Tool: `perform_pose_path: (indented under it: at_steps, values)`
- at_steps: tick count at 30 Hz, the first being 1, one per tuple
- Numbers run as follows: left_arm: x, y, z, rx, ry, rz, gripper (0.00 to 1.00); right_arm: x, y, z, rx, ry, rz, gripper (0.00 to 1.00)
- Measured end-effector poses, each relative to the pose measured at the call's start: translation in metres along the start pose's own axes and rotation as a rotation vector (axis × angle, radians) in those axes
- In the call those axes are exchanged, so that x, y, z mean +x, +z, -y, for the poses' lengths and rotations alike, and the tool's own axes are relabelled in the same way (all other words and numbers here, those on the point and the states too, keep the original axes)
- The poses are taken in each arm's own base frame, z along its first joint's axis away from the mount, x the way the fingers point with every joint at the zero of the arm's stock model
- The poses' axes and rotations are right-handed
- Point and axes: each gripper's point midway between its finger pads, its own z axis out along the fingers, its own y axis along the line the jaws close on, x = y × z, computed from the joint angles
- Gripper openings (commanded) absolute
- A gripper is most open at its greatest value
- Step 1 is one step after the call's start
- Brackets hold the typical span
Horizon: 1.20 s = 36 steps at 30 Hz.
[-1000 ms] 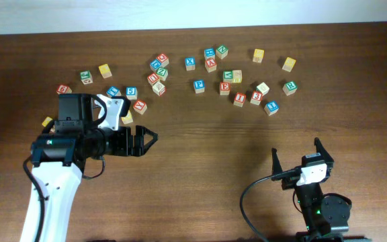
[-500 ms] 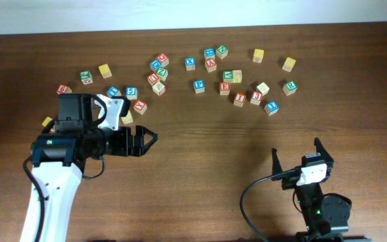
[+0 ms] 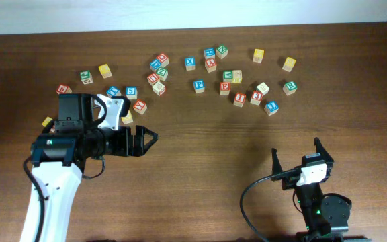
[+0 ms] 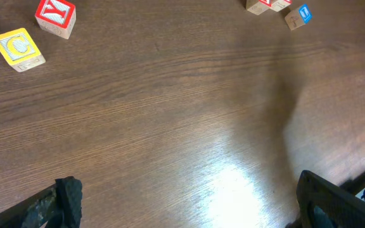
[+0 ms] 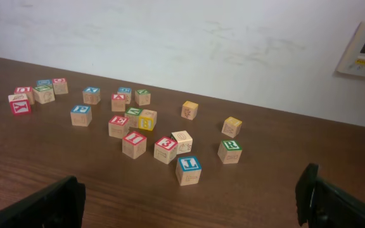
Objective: Spell out ICRA
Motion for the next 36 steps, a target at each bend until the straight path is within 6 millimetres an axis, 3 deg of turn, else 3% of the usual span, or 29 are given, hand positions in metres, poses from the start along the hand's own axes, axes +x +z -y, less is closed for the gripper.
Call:
perform_pose_path:
  at_steps: [24, 31, 36]
  values:
    - [-0.002, 0.000, 0.000, 0.000, 0.005, 0.009, 0.99, 0.000, 0.000, 0.000, 0.000, 0.000, 0.000, 0.98]
    - [-0.060, -0.006, 0.001, -0.009, 0.123, 0.238, 0.99, 0.000, 0.000, 0.000, 0.000, 0.000, 0.000, 0.98]
    - [-0.101, -0.032, 0.013, 0.005, 0.097, 0.380, 0.98, 0.000, 0.000, 0.000, 0.000, 0.000, 0.000, 0.98]
